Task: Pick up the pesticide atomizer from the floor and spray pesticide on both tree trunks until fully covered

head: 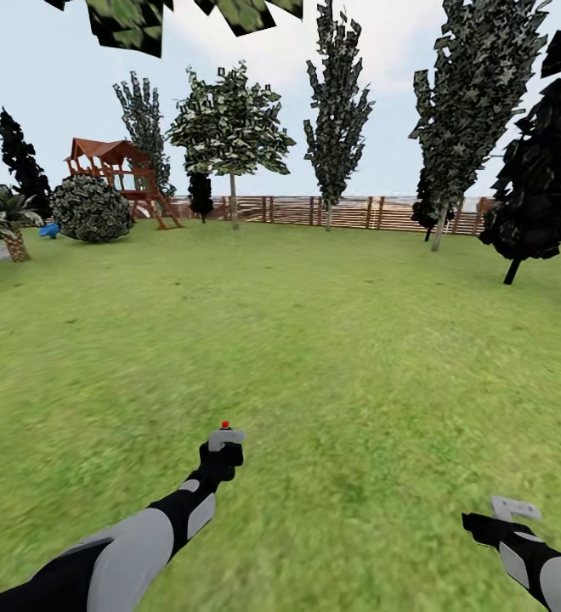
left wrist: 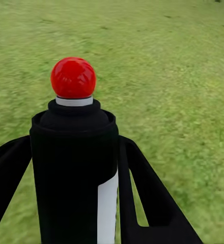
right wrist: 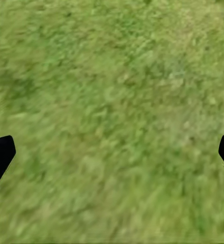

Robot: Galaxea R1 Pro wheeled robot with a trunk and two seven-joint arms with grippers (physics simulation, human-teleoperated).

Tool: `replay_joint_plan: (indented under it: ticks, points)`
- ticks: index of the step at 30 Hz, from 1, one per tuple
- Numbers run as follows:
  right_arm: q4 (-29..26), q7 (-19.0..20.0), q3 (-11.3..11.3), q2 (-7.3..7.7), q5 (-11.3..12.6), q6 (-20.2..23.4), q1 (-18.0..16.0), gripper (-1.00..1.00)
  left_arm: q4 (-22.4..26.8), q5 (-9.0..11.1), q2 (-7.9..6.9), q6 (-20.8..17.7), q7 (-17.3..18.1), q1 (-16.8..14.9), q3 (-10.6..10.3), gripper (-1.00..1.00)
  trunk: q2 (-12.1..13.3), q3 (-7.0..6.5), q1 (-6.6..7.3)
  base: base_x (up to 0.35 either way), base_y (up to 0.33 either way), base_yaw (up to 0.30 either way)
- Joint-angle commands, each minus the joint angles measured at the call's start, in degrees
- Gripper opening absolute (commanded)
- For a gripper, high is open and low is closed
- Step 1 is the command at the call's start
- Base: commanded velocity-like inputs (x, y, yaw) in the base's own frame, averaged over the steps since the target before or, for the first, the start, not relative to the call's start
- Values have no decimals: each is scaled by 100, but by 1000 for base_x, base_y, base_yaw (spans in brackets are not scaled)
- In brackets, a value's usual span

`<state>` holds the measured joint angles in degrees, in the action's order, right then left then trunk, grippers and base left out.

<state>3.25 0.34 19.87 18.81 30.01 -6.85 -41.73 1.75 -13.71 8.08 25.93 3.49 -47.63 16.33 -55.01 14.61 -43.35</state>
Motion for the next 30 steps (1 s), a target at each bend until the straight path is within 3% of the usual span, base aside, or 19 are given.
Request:
replay_joint_plan:
  ticks: [1, 2, 5, 8, 10, 12, 15, 30]
  points:
    - [2, -2, 0, -2, -2, -108, 24, 100, 1, 0, -2, 0, -3, 0, 0, -100, 0, 0, 0, 350, -1, 0]
    - [1, -1, 3, -6, -3, -154, 48, 100, 1, 0, -2, 0, -3, 0, 0, -100, 0, 0, 0, 350, 0, 0]
    - [0, -9, 7, -248, -14, -232, 108, 100, -5, 0, 0, 0, -5, 0, 1, -100, 0, -1, 0, 350, 0, 0]
    - [0, -15, 8, -376, -20, -250, 127, 100, -7, 0, 1, 0, -6, 0, 1, -100, 0, -9, 0, 350, 0, 0]
    - [0, -16, 8, -398, -23, -281, 183, 100, -8, 0, 1, 0, -6, 0, 1, -100, 0, -11, 0, 350, 0, 0]
    - [0, -22, 9, -409, -28, -730, 390, 100, -8, 0, 1, 0, -12, 0, 1, -100, 0, -11, 0, 350, 0, 0]
    - [0, -25, 9, -412, -30, -959, 488, 100, -8, 0, 1, 0, -15, 0, 1, -100, 0, -11, 0, 350, 0, 0]
    - [0, -43, 17, -422, -39, -1020, 534, 100, -1, 0, 0, 0, -11, 0, 1, -100, 0, -11, 0, 350, 0, 0]
